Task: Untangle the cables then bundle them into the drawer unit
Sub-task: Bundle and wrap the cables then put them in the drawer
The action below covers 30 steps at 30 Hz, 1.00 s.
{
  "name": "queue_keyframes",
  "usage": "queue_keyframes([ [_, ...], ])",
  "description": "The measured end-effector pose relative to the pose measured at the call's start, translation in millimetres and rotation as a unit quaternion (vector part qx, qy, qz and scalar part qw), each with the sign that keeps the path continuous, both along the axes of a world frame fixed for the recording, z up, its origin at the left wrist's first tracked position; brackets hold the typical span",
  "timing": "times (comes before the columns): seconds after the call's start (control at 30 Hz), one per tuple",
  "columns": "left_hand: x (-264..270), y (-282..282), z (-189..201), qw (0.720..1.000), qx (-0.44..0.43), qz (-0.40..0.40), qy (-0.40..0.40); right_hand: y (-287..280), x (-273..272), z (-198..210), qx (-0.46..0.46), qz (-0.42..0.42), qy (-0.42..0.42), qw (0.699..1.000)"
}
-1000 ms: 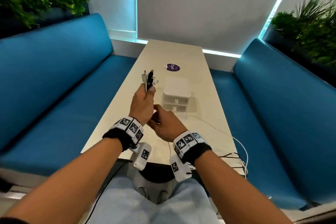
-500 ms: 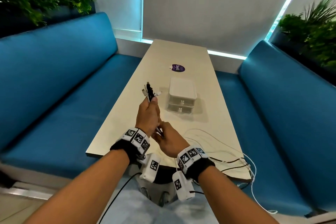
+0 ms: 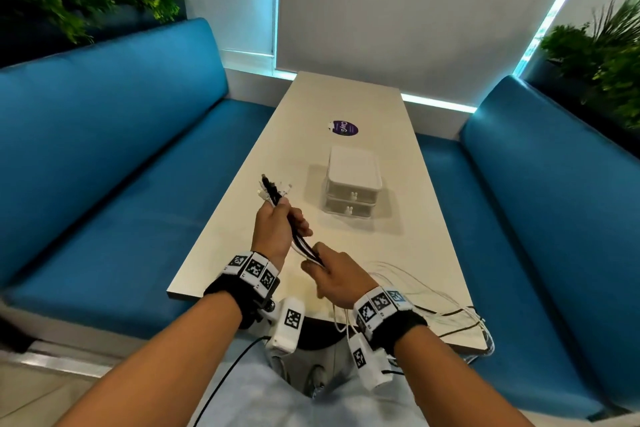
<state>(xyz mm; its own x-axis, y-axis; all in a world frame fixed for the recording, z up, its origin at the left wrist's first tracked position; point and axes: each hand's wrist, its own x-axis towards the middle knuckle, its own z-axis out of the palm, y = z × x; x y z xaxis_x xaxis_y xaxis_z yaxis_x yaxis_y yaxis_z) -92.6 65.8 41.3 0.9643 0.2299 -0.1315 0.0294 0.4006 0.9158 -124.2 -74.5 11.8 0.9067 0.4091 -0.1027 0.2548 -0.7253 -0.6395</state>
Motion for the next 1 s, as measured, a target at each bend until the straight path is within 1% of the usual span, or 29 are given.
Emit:
queue_keyframes([
  [0.13, 7.6, 0.8, -6.0, 1.000, -0.006, 0.015, 0.019, -16.4, 1.5, -1.1, -0.036, 0.018, -0.024, 0.999],
  [0.2, 12.9, -1.8, -6.8, 0.999, -0.033, 0.022, 0.034, -19.3, 1.4, -1.8, -0.054, 0.031, -0.028, 0.998],
  [0.3, 16.0, -4.6, -7.3, 0.996, -0.067, 0.027, 0.051, -21.6, 0.5, -2.5, -0.107, 0.026, -0.038, 0.993],
  [0.37, 17.5, -5.0, -10.4, 0.995, -0.074, 0.028, 0.056, -26.0, 1.3, -6.4, -0.148, 0.018, -0.036, 0.988],
  [0.4, 17.8, -4.5, -12.3, 0.996, -0.066, 0.026, 0.061, -27.7, 1.3, -8.9, -0.149, 0.010, -0.020, 0.989],
  [0.5, 18.2, -0.1, -21.1, 0.999, 0.002, 0.007, 0.049, -29.0, -3.5, -11.6, -0.061, -0.004, 0.064, 0.996],
  [0.6, 14.6, 4.8, -29.6, 0.995, 0.080, -0.040, 0.038, -32.2, -8.7, -11.4, -0.004, -0.028, 0.103, 0.994],
  [0.67, 11.0, 9.5, -38.0, 0.990, 0.110, -0.074, 0.053, -37.2, -10.7, -15.7, 0.001, -0.030, 0.119, 0.992],
  [0.73, 7.3, 13.8, -47.5, 0.979, 0.160, -0.102, 0.068, -40.3, -12.4, -20.7, -0.022, -0.011, 0.134, 0.991],
  [0.77, 6.0, 14.4, -52.4, 0.968, 0.212, -0.116, 0.064, -40.1, -13.6, -22.2, -0.031, -0.002, 0.145, 0.989],
  [0.8, 4.5, 14.4, -56.1, 0.948, 0.287, -0.132, 0.051, -39.1, -14.7, -23.1, -0.036, 0.002, 0.152, 0.988],
  [0.87, 1.6, 12.0, -56.8, 0.882, 0.440, -0.168, 0.006, -37.4, -14.1, -23.3, -0.056, 0.007, 0.145, 0.988],
  [0.9, 0.9, 9.7, -55.2, 0.855, 0.486, -0.179, -0.020, -37.8, -12.1, -22.9, -0.080, 0.013, 0.130, 0.988],
  [0.93, 1.2, 7.7, -53.5, 0.839, 0.508, -0.190, -0.041, -38.2, -10.0, -21.3, -0.109, 0.019, 0.114, 0.987],
  [1.0, 4.2, 4.6, -54.4, 0.815, 0.533, -0.219, -0.060, -40.1, -5.5, -19.7, -0.140, 0.012, 0.097, 0.985],
])
